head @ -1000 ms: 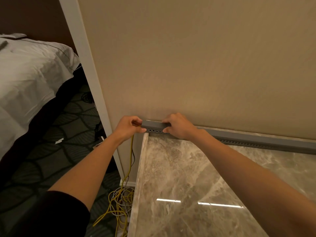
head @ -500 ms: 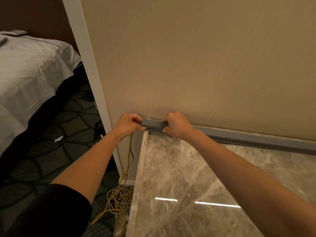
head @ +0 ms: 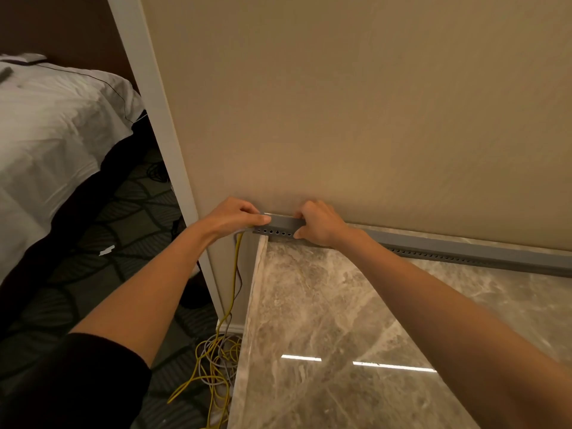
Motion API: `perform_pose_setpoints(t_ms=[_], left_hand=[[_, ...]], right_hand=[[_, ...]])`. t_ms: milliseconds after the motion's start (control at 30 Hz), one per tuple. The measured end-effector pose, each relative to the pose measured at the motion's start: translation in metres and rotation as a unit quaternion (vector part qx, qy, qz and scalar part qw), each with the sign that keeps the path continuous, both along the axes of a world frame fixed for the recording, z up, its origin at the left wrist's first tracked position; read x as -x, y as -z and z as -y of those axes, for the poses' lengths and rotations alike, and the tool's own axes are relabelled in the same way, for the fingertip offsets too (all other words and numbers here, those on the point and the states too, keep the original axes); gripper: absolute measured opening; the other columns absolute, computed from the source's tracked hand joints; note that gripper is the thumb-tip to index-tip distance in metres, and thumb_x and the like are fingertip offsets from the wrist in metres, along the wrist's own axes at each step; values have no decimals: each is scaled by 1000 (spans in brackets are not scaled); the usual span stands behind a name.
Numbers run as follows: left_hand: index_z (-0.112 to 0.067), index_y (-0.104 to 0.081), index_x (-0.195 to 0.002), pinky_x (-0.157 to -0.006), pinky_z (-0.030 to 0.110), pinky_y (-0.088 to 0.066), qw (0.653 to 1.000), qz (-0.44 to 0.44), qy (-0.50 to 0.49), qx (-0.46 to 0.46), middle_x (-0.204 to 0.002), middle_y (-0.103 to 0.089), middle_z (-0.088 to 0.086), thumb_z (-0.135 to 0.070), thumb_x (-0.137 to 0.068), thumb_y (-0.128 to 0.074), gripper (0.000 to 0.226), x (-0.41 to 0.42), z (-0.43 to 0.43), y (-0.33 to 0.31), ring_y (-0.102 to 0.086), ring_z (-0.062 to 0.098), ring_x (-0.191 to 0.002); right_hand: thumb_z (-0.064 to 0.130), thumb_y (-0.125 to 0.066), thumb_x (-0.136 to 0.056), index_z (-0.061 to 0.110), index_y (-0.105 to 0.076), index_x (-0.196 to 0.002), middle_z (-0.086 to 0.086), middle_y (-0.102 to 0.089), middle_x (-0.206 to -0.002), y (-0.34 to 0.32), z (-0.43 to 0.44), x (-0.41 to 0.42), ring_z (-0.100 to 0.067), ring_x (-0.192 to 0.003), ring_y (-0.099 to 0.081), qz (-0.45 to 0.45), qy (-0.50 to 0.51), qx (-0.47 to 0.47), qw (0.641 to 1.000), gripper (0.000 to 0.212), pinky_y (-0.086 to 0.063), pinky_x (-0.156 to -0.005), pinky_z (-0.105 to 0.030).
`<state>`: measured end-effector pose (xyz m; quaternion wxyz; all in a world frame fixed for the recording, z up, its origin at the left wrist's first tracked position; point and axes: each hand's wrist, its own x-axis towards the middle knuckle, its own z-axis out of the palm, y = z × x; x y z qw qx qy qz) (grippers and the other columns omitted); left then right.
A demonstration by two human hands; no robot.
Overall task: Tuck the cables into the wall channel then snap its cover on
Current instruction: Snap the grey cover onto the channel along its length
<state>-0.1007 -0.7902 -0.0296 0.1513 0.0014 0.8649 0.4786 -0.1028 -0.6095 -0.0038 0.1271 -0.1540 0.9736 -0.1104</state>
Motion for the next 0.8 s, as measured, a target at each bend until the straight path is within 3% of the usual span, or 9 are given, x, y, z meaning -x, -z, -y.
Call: perform_pose_setpoints(t_ms=[133, 200, 267, 367, 433, 500, 567, 700, 800], left_hand=[[-14, -62, -70, -63, 20, -39, 999, -22, 16, 38, -72, -56, 0, -17, -84, -67, 15, 10, -15, -6, -48, 6, -65], [-7, -66, -78, -59, 20, -36, 991, 0, 72, 116, -76, -57, 3, -20, -86, -65, 15, 17, -19, -13, -49, 11, -69], [-5, -65, -82, -56, 22, -33, 975, 23, 121, 186, -81, -54, 8, -23, -91, -59, 21, 23, -22, -18, -48, 19, -76], [-13, -45, -59, -52, 27, -26, 954, 52, 142, 260, -70, -43, 7, -26, -95, -51, 39, 25, -27, -20, -39, 21, -65], [-1, -56, -70, -57, 30, -29, 947, 74, 143, 277, -64, -44, 12, -28, -97, -46, 39, 25, -31, -24, -36, 19, -57], [16, -54, -108, -73, 39, -40, 940, 100, 148, 291, -97, -59, 32, -29, -99, -42, 48, 28, -35, -25, -53, 32, -76], [15, -47, -122, -94, 44, -42, 938, 114, 142, 295, -130, -50, 31, -29, -100, -37, 50, 29, -37, -27, -53, 39, -110], [6, -44, -128, -102, 41, -38, 940, 100, 123, 301, -138, -44, 25, -31, -102, -28, 48, 26, -40, -15, -46, 36, -123], [2, -34, -136, -109, 41, -32, 951, 106, 73, 281, -144, -36, 23, -34, -101, -29, 51, 21, -42, -9, -37, 36, -132]], right_hand=[[17, -70, -80, 3, -62, -111, -18, -60, -121, 1, -2, 1, -35, -110, -56, 7, 7, 12, 1000, 36, -47, -86, -37], [18, -73, -78, 3, -61, -111, -16, -61, -118, 2, -3, 3, -33, -108, -56, 21, 18, 35, 999, 38, -46, -84, -36], [17, -76, -75, 3, -60, -110, -13, -60, -106, 0, -4, 7, -27, -99, -55, 51, 27, 58, 997, 41, -44, -78, -33], [10, -76, -75, 7, -55, -97, 2, -48, -78, -3, -5, 11, -18, -84, -45, 127, 49, 112, 984, 30, -35, -59, -23], [7, -74, -77, 5, -54, -94, 4, -44, -72, -5, -6, 13, -16, -78, -44, 170, 68, 137, 973, 26, -33, -56, -18], [8, -72, -80, -5, -60, -107, -4, -53, -86, -7, -7, 14, -18, -86, -46, 194, 66, 125, 971, 33, -36, -69, -22], [12, -71, -82, -5, -55, -122, -13, -60, -114, -7, -7, 16, -21, -99, -48, 209, 67, 107, 970, 46, -34, -80, -26], [13, -67, -85, 1, -48, -132, -11, -49, -141, -10, -8, 23, -24, -124, -45, 248, 60, 103, 961, 52, -36, -99, -32], [11, -66, -86, 2, -46, -134, -12, -46, -143, -10, -10, 24, -24, -127, -43, 261, 58, 125, 955, 53, -34, -93, -29]])
